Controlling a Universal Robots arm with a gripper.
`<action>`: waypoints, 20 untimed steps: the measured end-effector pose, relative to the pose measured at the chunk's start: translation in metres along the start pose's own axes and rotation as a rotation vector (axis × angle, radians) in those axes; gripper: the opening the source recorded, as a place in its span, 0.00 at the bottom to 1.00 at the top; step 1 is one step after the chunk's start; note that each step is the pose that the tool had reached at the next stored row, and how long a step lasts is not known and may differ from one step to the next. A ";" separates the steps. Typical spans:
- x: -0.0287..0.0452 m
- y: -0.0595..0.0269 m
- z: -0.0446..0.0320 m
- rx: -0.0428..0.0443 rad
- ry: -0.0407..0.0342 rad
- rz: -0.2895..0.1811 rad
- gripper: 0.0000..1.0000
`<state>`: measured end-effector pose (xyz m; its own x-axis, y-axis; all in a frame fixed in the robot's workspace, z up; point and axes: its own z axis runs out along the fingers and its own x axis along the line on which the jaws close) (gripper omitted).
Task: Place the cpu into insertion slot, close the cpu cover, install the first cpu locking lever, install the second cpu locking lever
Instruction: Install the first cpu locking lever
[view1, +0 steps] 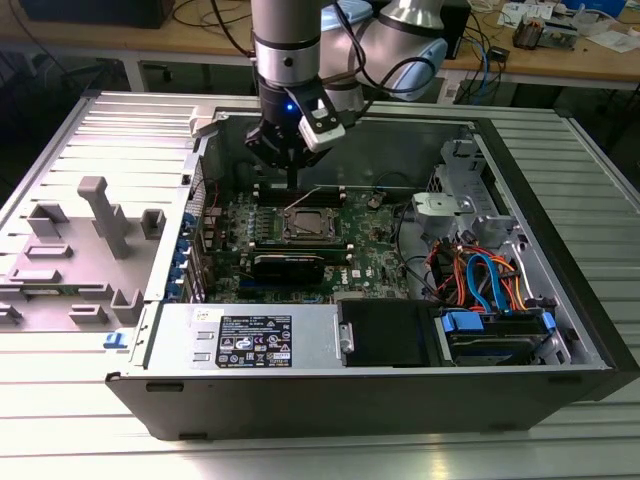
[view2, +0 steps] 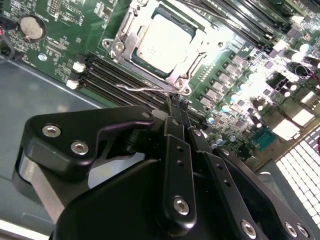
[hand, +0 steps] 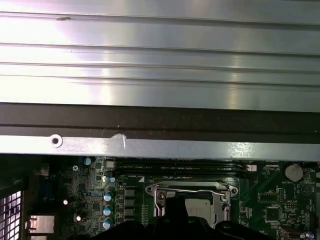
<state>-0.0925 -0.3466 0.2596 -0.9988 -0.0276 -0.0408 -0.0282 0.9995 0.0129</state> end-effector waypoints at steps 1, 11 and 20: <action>-0.0005 0.0000 0.0003 0.0000 0.0000 0.000 0.11; -0.0046 0.0000 0.0042 0.0016 -0.0005 0.041 0.11; -0.0060 0.0000 0.0064 0.0018 -0.0005 0.042 0.11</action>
<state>-0.0862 -0.3464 0.2535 -0.9991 0.0142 -0.0408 0.0137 0.9998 0.0128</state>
